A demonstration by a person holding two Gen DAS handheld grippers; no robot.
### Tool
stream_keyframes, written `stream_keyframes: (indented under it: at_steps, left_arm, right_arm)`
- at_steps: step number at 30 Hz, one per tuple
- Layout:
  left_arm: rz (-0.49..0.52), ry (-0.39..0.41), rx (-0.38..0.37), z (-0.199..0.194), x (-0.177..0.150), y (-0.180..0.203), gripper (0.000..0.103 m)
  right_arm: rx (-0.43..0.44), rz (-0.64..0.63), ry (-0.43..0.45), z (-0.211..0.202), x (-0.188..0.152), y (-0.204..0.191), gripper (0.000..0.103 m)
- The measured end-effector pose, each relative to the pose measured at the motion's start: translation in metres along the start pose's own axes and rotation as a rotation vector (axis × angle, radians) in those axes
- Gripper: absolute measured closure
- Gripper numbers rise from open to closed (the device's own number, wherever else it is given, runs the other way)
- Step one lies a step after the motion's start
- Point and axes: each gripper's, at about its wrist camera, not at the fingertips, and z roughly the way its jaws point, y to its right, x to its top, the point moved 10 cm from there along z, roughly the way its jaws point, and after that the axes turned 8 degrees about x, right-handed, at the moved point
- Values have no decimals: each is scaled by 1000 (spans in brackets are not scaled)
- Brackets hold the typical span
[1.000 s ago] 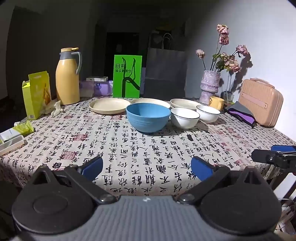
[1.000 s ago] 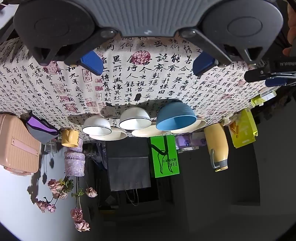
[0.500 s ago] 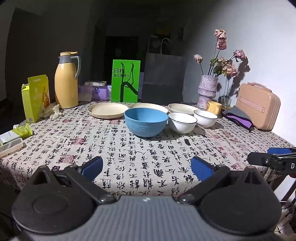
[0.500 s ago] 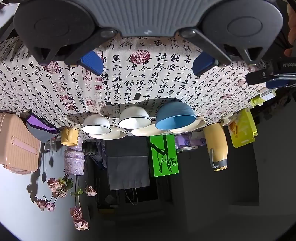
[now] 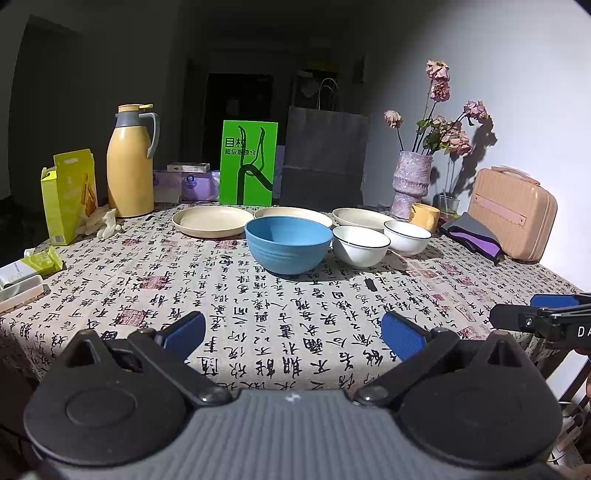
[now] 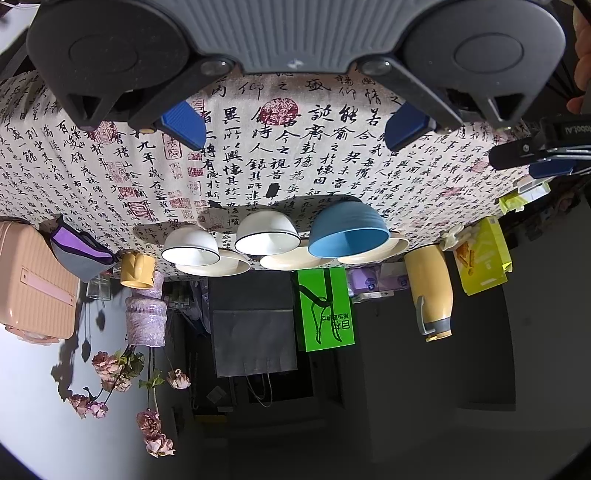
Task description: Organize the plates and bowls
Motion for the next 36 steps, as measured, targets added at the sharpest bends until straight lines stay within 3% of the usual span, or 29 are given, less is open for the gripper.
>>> stream_keyframes:
  at_steps: [36]
  left_arm:
    - [-21, 9, -15, -1, -2, -4, 0]
  right_arm:
    - [-2, -10, 11, -2, 1, -3, 0]
